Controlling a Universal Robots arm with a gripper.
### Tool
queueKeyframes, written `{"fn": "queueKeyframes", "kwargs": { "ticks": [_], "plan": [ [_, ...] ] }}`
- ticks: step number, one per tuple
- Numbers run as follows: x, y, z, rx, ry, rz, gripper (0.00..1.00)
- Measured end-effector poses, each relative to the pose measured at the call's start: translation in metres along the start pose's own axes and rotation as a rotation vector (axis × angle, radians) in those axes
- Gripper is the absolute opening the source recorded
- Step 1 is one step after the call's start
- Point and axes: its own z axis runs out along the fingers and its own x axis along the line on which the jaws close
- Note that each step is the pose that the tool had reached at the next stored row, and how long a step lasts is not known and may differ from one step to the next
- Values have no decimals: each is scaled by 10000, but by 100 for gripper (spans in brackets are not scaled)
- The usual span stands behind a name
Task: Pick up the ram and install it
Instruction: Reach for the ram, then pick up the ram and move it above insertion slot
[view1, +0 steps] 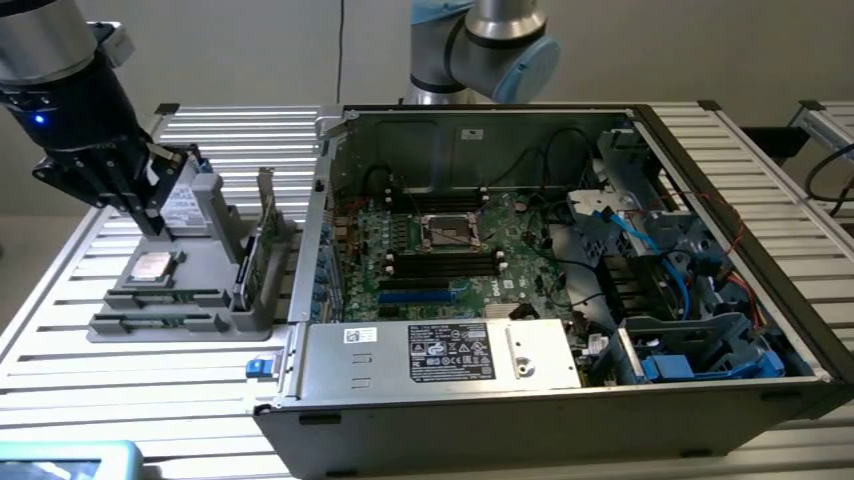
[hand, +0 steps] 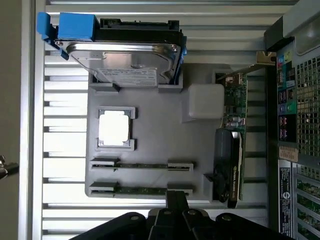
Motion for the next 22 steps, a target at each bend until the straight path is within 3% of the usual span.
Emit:
{"fn": "queueKeyframes", "kwargs": {
  "ticks": [2, 10, 22],
  "plan": [
    [18, 0, 11, 78, 4, -149, 11],
    [141, 27, 72, 84, 6, -510, 11],
    [151, 53, 81, 96, 9, -560, 11]
  ]
}}
